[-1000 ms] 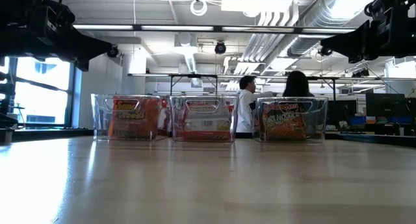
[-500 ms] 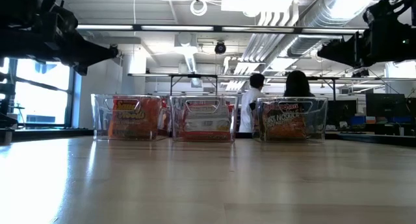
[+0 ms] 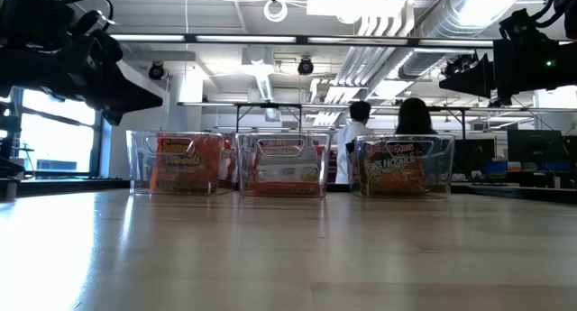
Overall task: Sort Maruchan noodles
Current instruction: Return to Home Position
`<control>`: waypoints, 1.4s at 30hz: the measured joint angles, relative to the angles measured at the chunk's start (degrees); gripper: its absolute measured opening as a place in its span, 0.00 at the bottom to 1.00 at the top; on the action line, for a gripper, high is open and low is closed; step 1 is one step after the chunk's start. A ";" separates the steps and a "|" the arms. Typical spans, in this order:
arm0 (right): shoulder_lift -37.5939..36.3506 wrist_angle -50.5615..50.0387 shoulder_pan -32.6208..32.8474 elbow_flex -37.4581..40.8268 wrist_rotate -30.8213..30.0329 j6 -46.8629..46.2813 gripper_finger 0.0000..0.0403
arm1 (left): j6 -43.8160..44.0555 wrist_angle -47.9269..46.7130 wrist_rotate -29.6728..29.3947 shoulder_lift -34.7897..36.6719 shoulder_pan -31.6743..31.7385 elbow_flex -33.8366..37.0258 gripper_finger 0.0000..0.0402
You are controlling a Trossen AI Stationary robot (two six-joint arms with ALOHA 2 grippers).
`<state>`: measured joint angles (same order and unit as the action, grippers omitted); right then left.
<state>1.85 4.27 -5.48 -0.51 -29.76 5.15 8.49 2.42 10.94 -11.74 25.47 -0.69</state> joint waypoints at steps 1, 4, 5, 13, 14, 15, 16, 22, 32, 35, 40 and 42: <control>0.00 -0.02 0.02 0.00 0.04 0.38 0.00 | 0.35 -0.02 -0.05 -0.57 0.00 0.00 0.00; 0.00 0.00 0.03 0.00 0.18 1.50 0.00 | -0.55 -0.01 -0.36 -1.89 0.00 0.00 0.00; 0.00 0.00 0.04 0.00 0.18 1.56 0.00 | -2.07 -0.01 -1.13 -2.12 0.04 0.00 0.00; 0.02 -1.13 0.24 -0.58 2.21 -4.63 0.00 | 2.33 3.33 -9.74 -2.24 0.09 -0.02 0.00; 0.01 -1.26 0.26 -0.72 2.83 -3.86 0.00 | 1.06 4.53 -9.90 -2.24 0.09 -0.02 0.00; -0.28 -0.96 0.34 -0.76 3.40 -2.72 0.00 | -0.34 5.52 -9.92 -2.19 -0.01 -0.06 0.00; -0.70 -0.41 0.44 -0.76 3.75 -1.64 0.00 | -1.55 6.22 -10.08 -1.93 -0.08 -0.09 0.00; -1.77 1.77 1.51 -0.65 2.32 4.25 0.00 | -4.15 4.88 -17.87 3.54 -0.02 -0.09 0.00; -1.52 -0.21 1.45 -0.04 5.23 5.88 0.00 | -6.22 -1.86 -13.30 11.27 -0.03 -0.11 0.00; -0.80 -0.44 1.34 -0.09 4.90 7.34 0.00 | -6.18 -2.07 -10.74 9.17 -0.17 -0.07 0.00; -0.70 -0.53 1.36 -0.13 4.87 7.79 0.00 | -6.18 -1.87 -10.54 7.24 -0.15 -0.07 0.00; -0.70 -0.55 1.36 -0.13 4.87 7.80 0.00 | -6.19 -1.82 -10.54 7.07 -0.15 -0.07 0.00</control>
<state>1.15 3.73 -4.12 -0.64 -24.88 12.95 2.29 0.60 0.40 -4.68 25.32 -0.75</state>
